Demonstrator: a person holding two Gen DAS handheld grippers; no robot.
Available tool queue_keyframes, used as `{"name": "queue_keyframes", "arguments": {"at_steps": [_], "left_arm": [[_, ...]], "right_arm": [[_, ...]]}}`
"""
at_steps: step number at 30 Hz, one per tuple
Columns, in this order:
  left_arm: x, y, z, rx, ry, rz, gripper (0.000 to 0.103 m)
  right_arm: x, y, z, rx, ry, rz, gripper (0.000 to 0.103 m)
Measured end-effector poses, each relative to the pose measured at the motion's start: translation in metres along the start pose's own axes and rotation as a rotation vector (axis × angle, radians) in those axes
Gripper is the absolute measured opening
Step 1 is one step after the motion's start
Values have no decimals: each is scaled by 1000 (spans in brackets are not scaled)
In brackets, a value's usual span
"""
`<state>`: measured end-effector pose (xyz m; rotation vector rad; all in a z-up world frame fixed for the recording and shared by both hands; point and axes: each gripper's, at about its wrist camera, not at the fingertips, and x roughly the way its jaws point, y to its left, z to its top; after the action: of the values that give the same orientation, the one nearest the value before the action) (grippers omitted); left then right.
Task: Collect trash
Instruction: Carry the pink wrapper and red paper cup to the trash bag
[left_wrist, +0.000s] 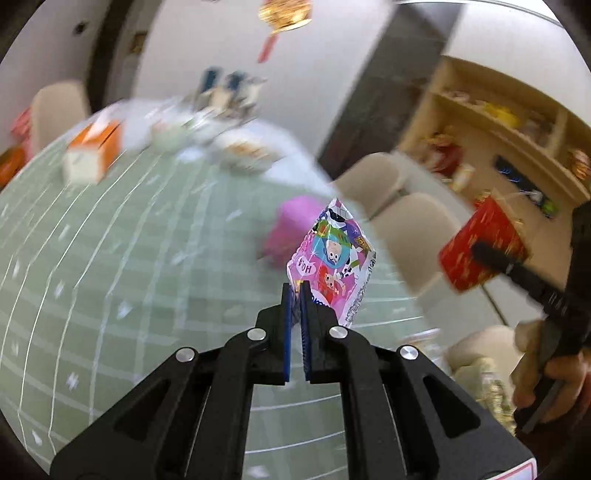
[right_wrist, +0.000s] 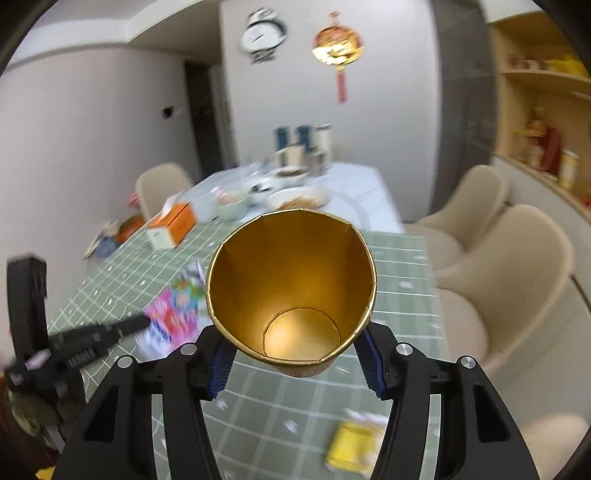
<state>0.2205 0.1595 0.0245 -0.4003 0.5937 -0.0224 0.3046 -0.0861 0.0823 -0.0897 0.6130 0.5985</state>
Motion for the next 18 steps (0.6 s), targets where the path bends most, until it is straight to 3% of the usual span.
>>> {"name": "queue_keyframes", "arguments": {"at_steps": [5, 10, 14, 18], "left_arm": [[-12, -79, 21, 129, -19, -149, 4], [-6, -161, 10, 251, 39, -290, 4], [8, -220, -14, 337, 130, -383, 4], [37, -274, -53, 414, 299, -467, 4]], "right_arm": [[-83, -43, -16, 63, -75, -145, 54], [-151, -84, -45, 125, -113, -295, 55], [-196, -117, -75, 188, -120, -402, 55], [-230, -147, -107, 268, -124, -475, 55]]}}
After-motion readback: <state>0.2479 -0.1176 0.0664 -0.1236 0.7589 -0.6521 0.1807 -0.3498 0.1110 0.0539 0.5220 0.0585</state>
